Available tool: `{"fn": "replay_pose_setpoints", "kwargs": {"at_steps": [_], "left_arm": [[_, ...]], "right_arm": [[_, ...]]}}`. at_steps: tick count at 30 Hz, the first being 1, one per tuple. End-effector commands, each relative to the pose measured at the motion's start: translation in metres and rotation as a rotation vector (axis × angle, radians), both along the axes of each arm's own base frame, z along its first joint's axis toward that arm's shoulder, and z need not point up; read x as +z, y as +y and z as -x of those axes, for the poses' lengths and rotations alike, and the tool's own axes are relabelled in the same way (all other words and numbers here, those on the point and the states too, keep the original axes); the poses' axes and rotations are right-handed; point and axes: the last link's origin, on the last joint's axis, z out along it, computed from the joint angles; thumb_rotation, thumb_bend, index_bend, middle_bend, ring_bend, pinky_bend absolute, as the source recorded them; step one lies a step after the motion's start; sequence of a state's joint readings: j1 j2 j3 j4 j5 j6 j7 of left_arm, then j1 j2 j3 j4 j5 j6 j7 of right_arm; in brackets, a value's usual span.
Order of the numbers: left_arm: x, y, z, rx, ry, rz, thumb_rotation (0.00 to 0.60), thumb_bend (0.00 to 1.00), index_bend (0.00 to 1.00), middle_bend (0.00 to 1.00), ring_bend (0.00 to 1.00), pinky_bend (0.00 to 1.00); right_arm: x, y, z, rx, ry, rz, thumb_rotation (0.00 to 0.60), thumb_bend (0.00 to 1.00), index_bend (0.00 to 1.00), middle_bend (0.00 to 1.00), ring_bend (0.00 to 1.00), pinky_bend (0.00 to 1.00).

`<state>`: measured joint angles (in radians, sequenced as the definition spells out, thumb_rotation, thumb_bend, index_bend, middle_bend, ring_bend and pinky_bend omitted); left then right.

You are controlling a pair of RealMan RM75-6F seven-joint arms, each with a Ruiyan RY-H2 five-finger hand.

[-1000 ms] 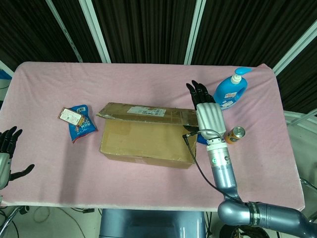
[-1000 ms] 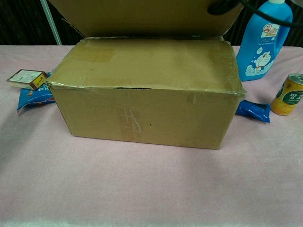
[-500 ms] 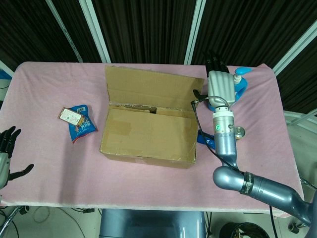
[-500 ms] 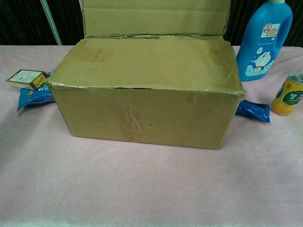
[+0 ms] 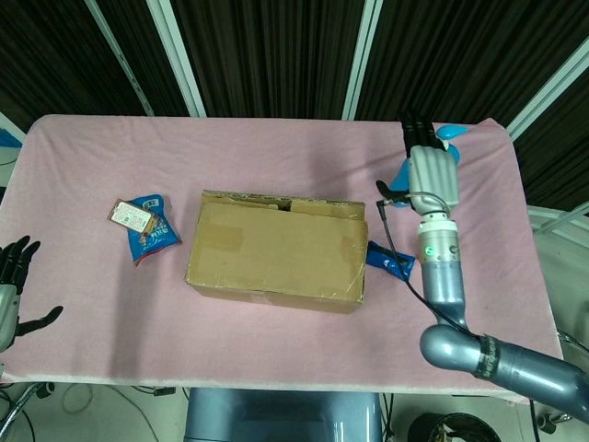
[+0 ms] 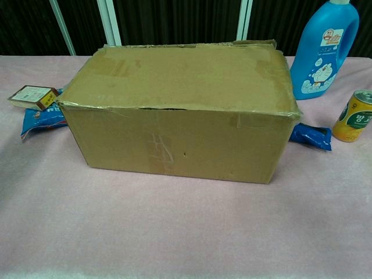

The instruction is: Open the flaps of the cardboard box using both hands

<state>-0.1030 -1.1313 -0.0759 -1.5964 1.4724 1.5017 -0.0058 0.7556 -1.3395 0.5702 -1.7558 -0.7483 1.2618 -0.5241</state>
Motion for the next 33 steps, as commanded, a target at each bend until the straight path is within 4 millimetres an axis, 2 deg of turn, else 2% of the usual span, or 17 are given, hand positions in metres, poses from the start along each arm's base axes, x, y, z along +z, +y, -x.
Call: {"fn": "replay_pose_setpoints", "kwargs": {"at_steps": [1,3,6,8,13,17,19,22,25,30,33], "left_arm": [[0.0,0.0,0.0,-0.001,0.005,0.003,0.6,0.11,0.0,0.0,0.0,0.0],[-0.001,0.0,-0.001,-0.003,0.013,0.008,0.6,0.11,0.0,0.0,0.0,0.0],[-0.004,-0.001,-0.001,-0.005,0.036,0.02,0.6,0.11,0.0,0.0,0.0,0.0],[-0.004,0.0,-0.003,-0.01,0.048,0.023,0.6,0.11,0.0,0.0,0.0,0.0],[-0.005,0.001,-0.01,-0.023,0.064,0.028,0.6,0.11,0.0,0.0,0.0,0.0],[-0.006,0.005,-0.018,-0.036,0.074,0.054,0.6,0.13,0.0,0.0,0.0,0.0],[-0.006,0.011,-0.027,-0.052,0.086,0.073,0.6,0.18,0.0,0.0,0.0,0.0],[-0.005,0.03,-0.05,-0.097,0.091,0.11,0.6,0.38,0.0,0.0,0.0,0.0],[-0.004,0.053,-0.079,-0.142,0.07,0.154,0.6,0.55,0.0,0.0,0.0,0.04],[-0.003,0.098,-0.124,-0.216,0.089,0.223,0.6,0.72,0.03,0.05,0.02,0.13],[-0.006,0.123,-0.145,-0.24,0.12,0.252,0.6,0.79,0.05,0.08,0.03,0.16]], "right_arm": [[0.017,0.044,0.047,-0.039,0.049,-0.022,0.6,0.22,0.0,0.0,0.0,0.23],[0.021,0.059,0.067,-0.065,0.076,-0.023,0.6,0.2,0.0,0.0,0.0,0.23],[0.027,0.094,0.107,-0.101,0.149,-0.027,0.6,0.19,0.0,0.0,0.0,0.23],[0.028,0.112,0.127,-0.122,0.184,-0.033,0.6,0.19,0.0,0.0,0.0,0.23],[0.03,0.151,0.165,-0.136,0.258,-0.01,0.6,0.2,0.0,0.0,0.0,0.23],[0.028,0.166,0.188,-0.132,0.297,0.015,0.6,0.24,0.0,0.0,0.0,0.23],[0.025,0.168,0.197,-0.12,0.309,0.017,0.6,0.24,0.0,0.0,0.0,0.23],[0.021,0.166,0.202,-0.088,0.291,0.03,0.6,0.25,0.0,0.0,0.0,0.23],[0.017,0.165,0.203,-0.049,0.278,0.039,0.6,0.26,0.0,0.0,0.0,0.23],[0.011,0.167,0.211,-0.051,0.259,0.015,0.6,0.26,0.0,0.0,0.0,0.23],[0.011,0.167,0.212,-0.052,0.244,0.014,0.6,0.26,0.0,0.0,0.0,0.23]]}}
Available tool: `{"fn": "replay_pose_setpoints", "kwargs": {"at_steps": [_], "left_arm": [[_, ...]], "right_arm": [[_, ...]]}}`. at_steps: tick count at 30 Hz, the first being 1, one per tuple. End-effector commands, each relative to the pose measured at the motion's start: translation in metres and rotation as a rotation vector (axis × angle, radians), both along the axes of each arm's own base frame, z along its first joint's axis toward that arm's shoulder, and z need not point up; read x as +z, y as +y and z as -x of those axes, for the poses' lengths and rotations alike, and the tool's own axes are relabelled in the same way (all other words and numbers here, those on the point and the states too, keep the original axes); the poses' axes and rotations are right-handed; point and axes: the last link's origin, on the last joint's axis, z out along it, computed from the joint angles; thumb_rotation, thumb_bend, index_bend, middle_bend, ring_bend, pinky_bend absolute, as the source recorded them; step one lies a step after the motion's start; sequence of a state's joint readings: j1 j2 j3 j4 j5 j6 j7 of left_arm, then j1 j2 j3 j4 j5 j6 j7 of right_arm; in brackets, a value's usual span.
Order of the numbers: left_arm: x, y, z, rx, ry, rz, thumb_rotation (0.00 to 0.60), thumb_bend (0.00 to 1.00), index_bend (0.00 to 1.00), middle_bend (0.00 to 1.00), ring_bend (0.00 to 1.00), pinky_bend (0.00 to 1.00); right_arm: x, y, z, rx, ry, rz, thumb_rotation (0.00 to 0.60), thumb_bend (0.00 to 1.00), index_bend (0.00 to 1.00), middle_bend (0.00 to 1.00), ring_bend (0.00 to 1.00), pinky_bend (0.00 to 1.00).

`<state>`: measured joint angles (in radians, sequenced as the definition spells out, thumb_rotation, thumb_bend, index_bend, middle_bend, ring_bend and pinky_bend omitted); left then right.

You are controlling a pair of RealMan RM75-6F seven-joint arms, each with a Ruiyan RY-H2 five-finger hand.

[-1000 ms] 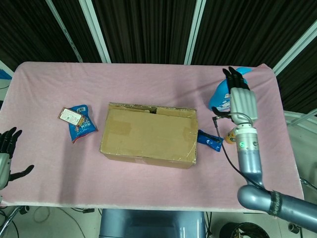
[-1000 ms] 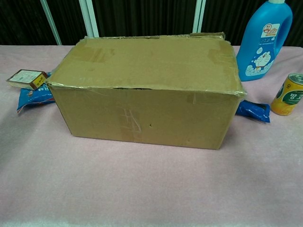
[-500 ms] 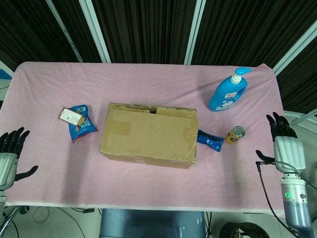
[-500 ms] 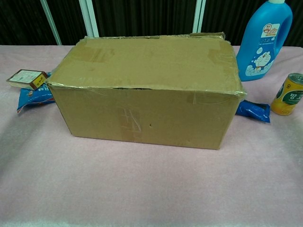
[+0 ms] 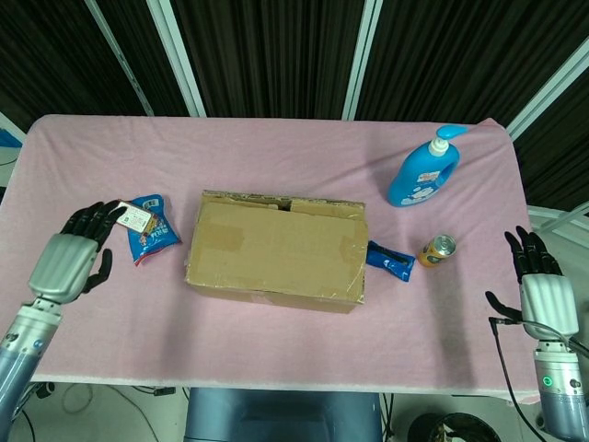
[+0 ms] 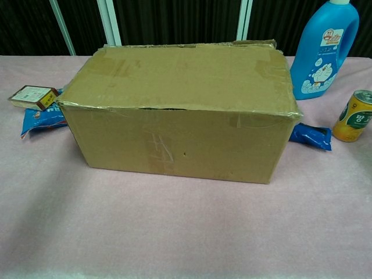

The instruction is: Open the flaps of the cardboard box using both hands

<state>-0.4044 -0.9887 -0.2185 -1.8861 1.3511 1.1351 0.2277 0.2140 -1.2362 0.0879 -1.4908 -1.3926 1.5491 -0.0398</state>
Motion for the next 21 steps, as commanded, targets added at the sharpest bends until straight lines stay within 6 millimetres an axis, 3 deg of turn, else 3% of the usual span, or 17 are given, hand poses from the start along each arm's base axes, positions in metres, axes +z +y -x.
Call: {"fn": "replay_pose_setpoints", "kwargs": {"at_steps": [1,10,14,21], "left_arm": [[0.0,0.044,-0.042,-0.054,0.054,0.042,0.6,0.82,0.06,0.09,0.05,0.17],[-0.022,0.105,-0.088,-0.055,0.122,0.127,0.6,0.94,0.19,0.26,0.19,0.3],[-0.034,0.12,-0.107,-0.064,0.13,0.147,0.6,0.96,0.22,0.3,0.22,0.33],[-0.056,0.129,-0.119,-0.049,0.146,0.202,0.6,0.97,0.23,0.31,0.23,0.33]], "right_arm": [[-0.001,0.0,0.002,0.0,-0.011,-0.002,0.6,0.26,0.0,0.0,0.0,0.23],[-0.001,0.0,0.006,-0.002,-0.029,-0.005,0.6,0.26,0.0,0.0,0.0,0.23],[-0.002,-0.001,0.007,-0.009,-0.033,-0.008,0.6,0.26,0.0,0.0,0.0,0.23],[-0.003,0.0,0.007,-0.01,-0.036,-0.012,0.6,0.26,0.0,0.0,0.0,0.23]]}}
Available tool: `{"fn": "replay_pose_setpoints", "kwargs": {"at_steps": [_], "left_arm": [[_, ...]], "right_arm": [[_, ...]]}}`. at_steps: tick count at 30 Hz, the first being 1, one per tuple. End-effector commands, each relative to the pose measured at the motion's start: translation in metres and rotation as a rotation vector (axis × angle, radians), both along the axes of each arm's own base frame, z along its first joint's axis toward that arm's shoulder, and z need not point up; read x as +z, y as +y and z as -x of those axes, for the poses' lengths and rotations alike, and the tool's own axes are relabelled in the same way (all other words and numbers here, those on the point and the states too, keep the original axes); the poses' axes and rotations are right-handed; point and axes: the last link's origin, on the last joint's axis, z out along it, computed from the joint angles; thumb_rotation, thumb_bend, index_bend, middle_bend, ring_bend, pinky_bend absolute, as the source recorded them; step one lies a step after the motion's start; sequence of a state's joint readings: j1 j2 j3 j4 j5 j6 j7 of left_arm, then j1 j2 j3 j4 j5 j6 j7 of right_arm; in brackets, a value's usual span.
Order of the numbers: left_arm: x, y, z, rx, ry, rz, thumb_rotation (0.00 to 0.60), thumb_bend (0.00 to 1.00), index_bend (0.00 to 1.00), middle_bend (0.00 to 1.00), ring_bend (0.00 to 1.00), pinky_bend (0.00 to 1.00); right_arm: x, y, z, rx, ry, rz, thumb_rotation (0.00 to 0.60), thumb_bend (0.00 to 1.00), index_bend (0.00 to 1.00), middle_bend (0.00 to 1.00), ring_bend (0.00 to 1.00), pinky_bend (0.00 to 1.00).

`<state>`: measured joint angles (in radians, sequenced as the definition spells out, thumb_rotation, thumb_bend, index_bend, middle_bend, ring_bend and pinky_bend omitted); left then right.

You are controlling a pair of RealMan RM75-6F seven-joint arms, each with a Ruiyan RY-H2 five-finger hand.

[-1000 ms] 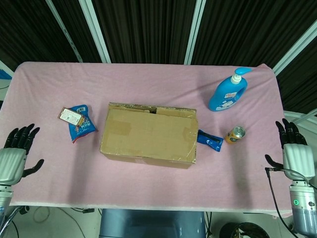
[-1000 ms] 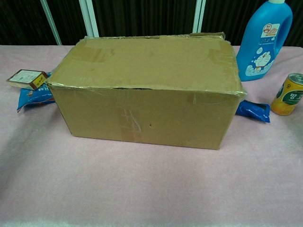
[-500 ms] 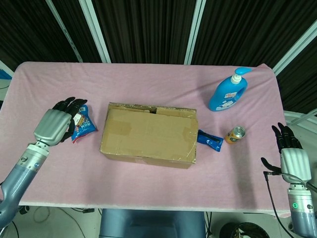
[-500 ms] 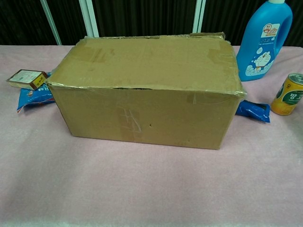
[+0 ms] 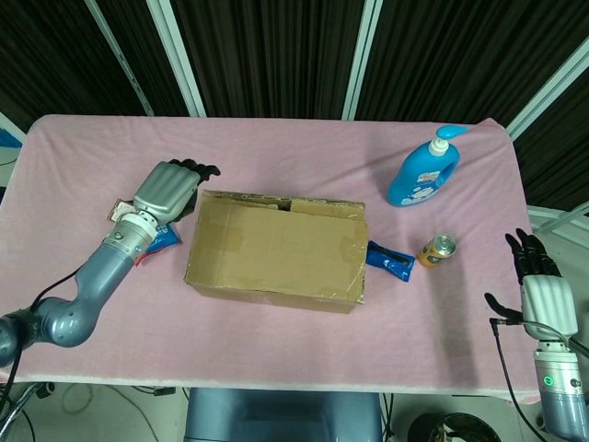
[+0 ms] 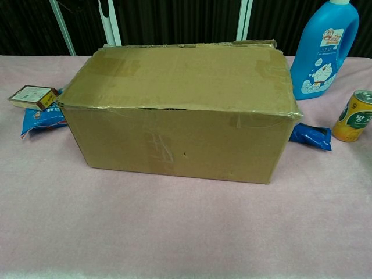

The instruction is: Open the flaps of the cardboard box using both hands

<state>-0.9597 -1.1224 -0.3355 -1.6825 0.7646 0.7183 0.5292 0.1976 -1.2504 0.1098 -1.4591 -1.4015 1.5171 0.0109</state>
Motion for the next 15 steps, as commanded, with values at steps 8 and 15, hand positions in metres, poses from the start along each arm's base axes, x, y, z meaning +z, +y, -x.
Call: {"fn": "replay_pose_setpoints", "kwargs": {"at_steps": [8,15], "left_arm": [[-0.03,-0.001,-0.012,-0.005,0.029,0.075,0.6,0.97,0.24,0.34,0.25,0.33],[-0.041,-0.004,-0.017,-0.015,0.03,0.101,0.6,0.97,0.25,0.35,0.25,0.33]], "right_arm": [[-0.001,0.0,0.001,-0.011,-0.007,-0.003,0.6,0.26,0.0,0.0,0.0,0.23],[-0.001,0.0,0.001,-0.01,-0.009,-0.004,0.6,0.26,0.0,0.0,0.0,0.23]]}}
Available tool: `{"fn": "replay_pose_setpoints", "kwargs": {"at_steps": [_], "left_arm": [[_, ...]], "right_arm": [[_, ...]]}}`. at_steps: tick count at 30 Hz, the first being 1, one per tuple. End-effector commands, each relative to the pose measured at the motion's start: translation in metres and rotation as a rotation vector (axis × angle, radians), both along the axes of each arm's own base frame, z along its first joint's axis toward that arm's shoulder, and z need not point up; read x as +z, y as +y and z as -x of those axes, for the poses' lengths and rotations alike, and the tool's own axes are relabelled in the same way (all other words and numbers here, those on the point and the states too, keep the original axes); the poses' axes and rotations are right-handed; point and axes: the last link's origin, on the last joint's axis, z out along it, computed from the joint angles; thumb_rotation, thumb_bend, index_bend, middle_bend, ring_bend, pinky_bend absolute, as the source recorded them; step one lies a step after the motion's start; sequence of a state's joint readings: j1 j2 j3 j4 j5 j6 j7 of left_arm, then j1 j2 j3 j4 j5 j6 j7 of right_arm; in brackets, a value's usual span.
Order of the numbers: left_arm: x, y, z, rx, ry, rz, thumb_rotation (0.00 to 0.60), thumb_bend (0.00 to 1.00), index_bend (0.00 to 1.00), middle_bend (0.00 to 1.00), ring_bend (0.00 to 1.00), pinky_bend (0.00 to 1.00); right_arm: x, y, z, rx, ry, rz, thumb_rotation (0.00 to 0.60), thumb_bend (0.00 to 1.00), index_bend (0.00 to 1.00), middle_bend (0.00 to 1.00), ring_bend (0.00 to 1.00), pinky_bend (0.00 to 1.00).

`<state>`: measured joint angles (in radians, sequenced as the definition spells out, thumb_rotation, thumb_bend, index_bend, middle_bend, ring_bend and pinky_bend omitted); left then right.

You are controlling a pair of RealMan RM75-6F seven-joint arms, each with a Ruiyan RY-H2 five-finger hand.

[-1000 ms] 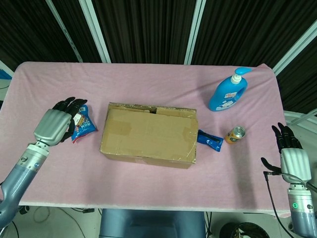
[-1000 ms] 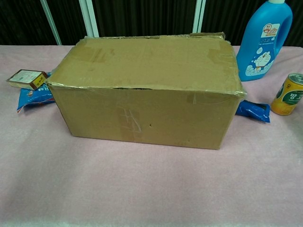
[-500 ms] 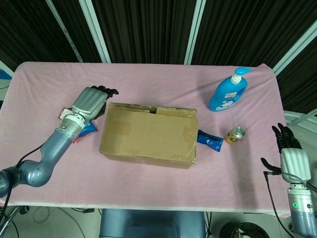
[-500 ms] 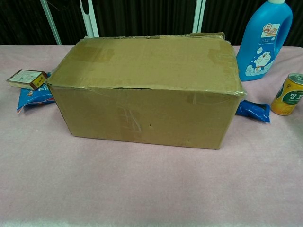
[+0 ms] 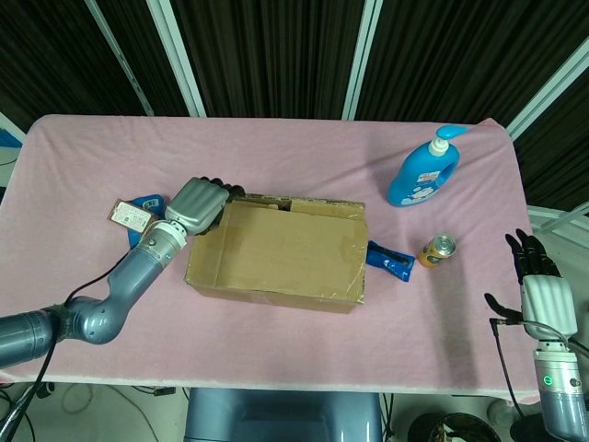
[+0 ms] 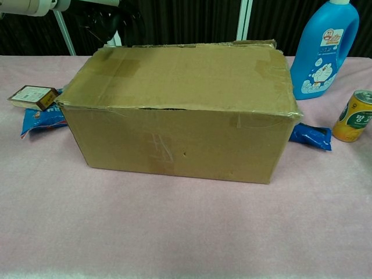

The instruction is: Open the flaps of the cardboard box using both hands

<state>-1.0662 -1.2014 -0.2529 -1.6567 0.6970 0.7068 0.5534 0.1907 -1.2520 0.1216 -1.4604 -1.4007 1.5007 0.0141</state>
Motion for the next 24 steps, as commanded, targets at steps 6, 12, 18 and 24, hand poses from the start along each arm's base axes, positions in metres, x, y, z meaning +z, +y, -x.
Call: {"fn": "replay_pose_setpoints", "kwargs": {"at_steps": [6,12,18,24], "left_arm": [[-0.009,-0.001,-0.003,0.0,0.004,0.017,0.6,0.97,0.25,0.35,0.25,0.33],[-0.015,0.0,-0.003,0.005,0.015,0.026,0.6,0.97,0.25,0.34,0.25,0.33],[-0.018,0.001,-0.003,0.006,0.02,0.026,0.6,0.97,0.25,0.34,0.25,0.33],[-0.019,0.001,-0.003,0.009,0.025,0.03,0.6,0.97,0.26,0.37,0.27,0.39]], "right_arm": [[0.0,0.0,0.001,-0.007,-0.008,-0.001,0.6,0.26,0.0,0.0,0.0,0.23],[0.0,0.0,0.001,-0.009,-0.013,-0.004,0.6,0.26,0.0,0.0,0.0,0.23],[-0.001,0.0,0.001,-0.013,-0.017,-0.005,0.6,0.26,0.0,0.0,0.0,0.23],[-0.001,0.0,0.001,-0.015,-0.02,-0.005,0.6,0.26,0.0,0.0,0.0,0.23]]}}
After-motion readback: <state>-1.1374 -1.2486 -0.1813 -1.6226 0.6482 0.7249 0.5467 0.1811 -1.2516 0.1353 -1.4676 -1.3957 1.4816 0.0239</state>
